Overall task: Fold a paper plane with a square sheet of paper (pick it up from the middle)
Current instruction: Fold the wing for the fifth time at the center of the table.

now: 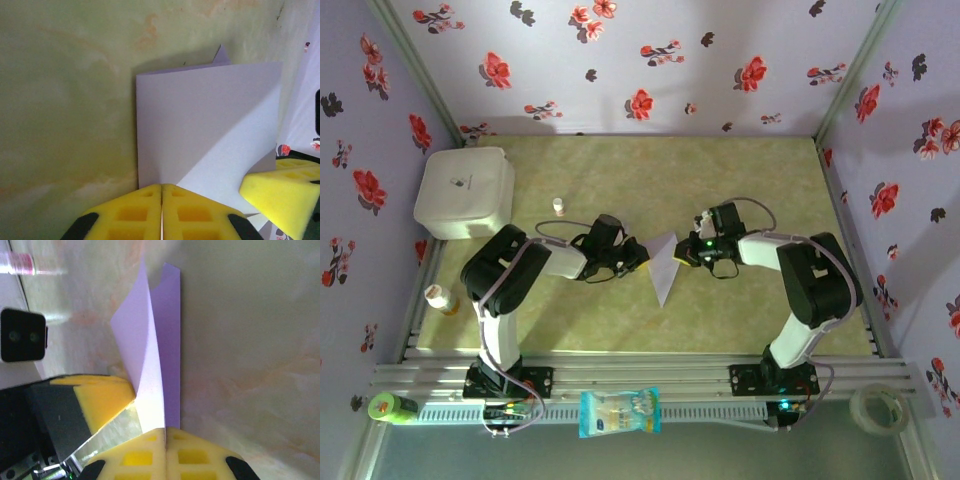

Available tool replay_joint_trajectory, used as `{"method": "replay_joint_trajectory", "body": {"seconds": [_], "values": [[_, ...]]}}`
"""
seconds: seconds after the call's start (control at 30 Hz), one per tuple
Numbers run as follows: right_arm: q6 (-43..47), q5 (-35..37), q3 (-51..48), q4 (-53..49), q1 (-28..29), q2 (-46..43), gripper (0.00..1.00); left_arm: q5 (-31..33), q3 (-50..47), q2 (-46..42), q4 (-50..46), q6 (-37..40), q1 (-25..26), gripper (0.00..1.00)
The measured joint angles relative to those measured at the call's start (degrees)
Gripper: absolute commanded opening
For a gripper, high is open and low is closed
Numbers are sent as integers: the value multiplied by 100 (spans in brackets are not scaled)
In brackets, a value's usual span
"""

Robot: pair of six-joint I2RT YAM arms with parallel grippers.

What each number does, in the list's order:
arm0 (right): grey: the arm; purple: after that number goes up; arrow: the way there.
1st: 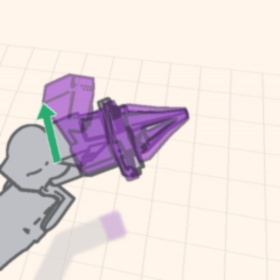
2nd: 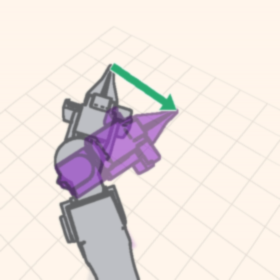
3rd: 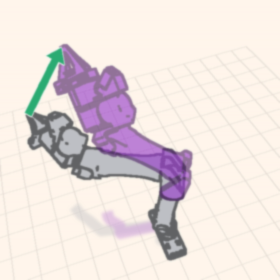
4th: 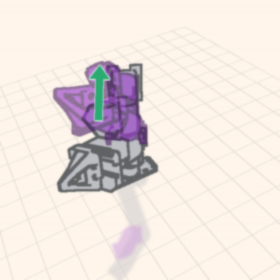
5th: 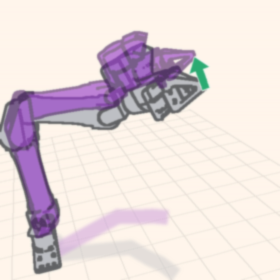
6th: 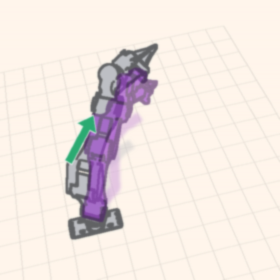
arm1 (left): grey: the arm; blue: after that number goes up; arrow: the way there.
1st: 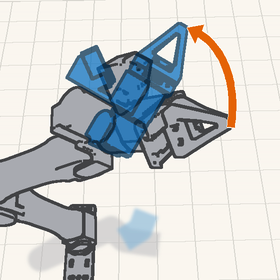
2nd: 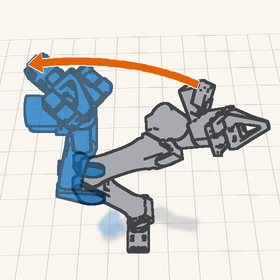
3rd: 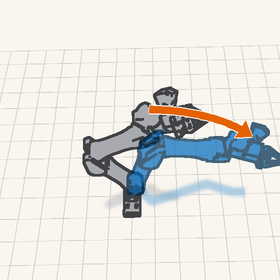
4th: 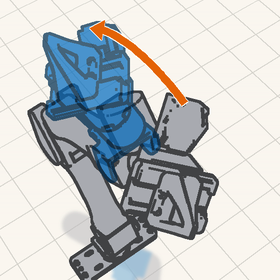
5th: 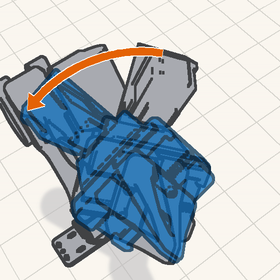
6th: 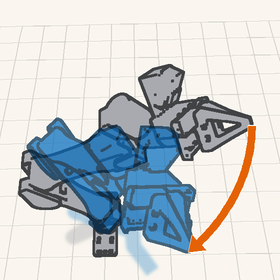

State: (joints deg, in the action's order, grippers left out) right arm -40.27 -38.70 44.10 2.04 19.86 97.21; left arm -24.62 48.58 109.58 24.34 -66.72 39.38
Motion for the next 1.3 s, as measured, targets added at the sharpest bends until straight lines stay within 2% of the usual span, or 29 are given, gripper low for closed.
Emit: {"method": "replay_joint_trajectory", "body": {"seconds": [0.17, 0.3, 0.5, 0.63, 0.8, 1.07, 1.3], "values": [[-1010, 431, -632, 627, 28, -337, 4, 4, -4, -170, -111, -55, 7, 14], [-1746, 1047, -1040, 870, 249, -651, 4, 15, -4, -304, -44, -208, 76, 14], [-2450, 1969, -1349, 1169, 745, -1123, 6, 15, 24, -315, -26, -330, 216, 13], [-2717, 2273, -1449, 1329, 861, -1182, 6, 13, 103, -168, 17, -369, 299, 12], [-2796, 2376, -1513, 1447, 861, -1185, 9, 15, 120, -9, 33, -367, 376, 10], [-2610, 2295, -1617, 1537, 846, -1196, 23, 0, 138, 168, 46, -278, 369, 7], [-2218, 1622, -1622, 1814, 380, -1202, 30, -7, 144, 181, 26, -149, 369, 6]]}}
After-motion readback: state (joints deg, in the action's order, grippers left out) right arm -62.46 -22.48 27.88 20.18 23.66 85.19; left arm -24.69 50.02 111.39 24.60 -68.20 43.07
